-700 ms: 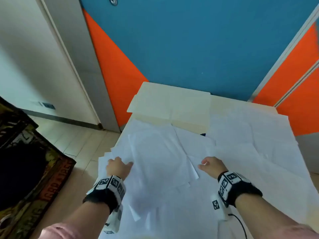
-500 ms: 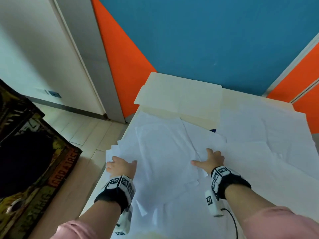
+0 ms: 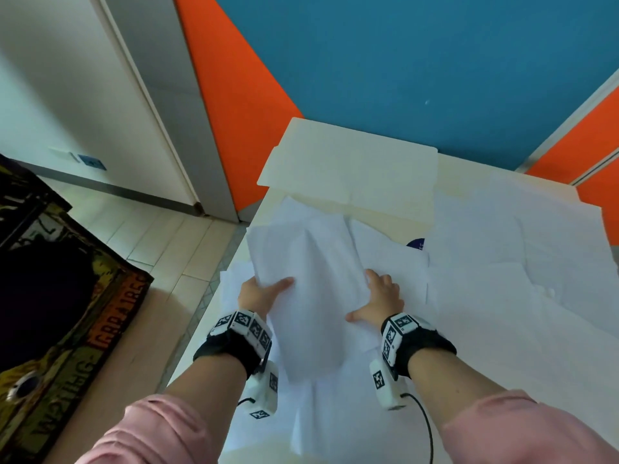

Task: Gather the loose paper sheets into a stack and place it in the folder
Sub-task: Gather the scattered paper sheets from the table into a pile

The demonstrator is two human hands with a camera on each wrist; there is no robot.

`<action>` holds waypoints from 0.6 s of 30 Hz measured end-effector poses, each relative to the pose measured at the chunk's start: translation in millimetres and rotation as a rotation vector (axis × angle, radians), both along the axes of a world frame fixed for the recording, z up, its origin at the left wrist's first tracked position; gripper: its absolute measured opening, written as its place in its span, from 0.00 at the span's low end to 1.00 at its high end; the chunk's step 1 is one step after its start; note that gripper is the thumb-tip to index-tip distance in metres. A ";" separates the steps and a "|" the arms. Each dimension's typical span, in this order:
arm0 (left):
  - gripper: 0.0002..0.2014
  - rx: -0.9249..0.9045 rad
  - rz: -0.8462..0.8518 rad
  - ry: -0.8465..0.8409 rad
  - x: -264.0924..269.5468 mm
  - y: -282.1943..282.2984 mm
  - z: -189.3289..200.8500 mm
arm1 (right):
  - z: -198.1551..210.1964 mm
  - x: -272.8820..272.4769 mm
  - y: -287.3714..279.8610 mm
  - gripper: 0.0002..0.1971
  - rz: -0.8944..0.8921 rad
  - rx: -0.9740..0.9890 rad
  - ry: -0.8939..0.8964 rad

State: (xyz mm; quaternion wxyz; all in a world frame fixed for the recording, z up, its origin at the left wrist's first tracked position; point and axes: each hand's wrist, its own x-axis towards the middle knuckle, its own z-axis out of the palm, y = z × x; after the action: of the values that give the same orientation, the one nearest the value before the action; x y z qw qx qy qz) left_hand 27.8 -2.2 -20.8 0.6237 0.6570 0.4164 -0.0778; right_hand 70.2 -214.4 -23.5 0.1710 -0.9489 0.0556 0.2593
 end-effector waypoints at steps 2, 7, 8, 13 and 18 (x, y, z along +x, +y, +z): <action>0.21 -0.110 0.021 -0.025 0.3 4.2 0.1 | -1.4 0.1 -0.6 0.54 -0.042 0.036 0.015; 0.18 0.088 -0.081 -0.009 1.9 9.5 3.3 | 2.1 2.2 4.0 0.46 0.030 0.095 0.024; 0.17 0.142 -0.106 -0.013 3.0 8.1 5.5 | 4.1 1.9 4.0 0.44 0.054 0.122 0.042; 0.04 0.268 -0.093 -0.109 8.6 18.3 12.3 | 16.1 -9.4 -28.4 0.27 -0.243 0.080 -0.115; 0.04 0.185 -0.007 -0.120 10.6 34.2 17.5 | 24.1 -50.9 -69.5 0.46 -0.649 -0.154 0.077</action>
State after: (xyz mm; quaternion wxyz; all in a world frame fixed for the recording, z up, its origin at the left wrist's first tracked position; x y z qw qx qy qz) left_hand 38.4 32.0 -3.3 0.5841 0.7165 0.3814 -0.0016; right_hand 19.3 -283.9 0.5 0.1702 -0.8813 0.3807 0.2223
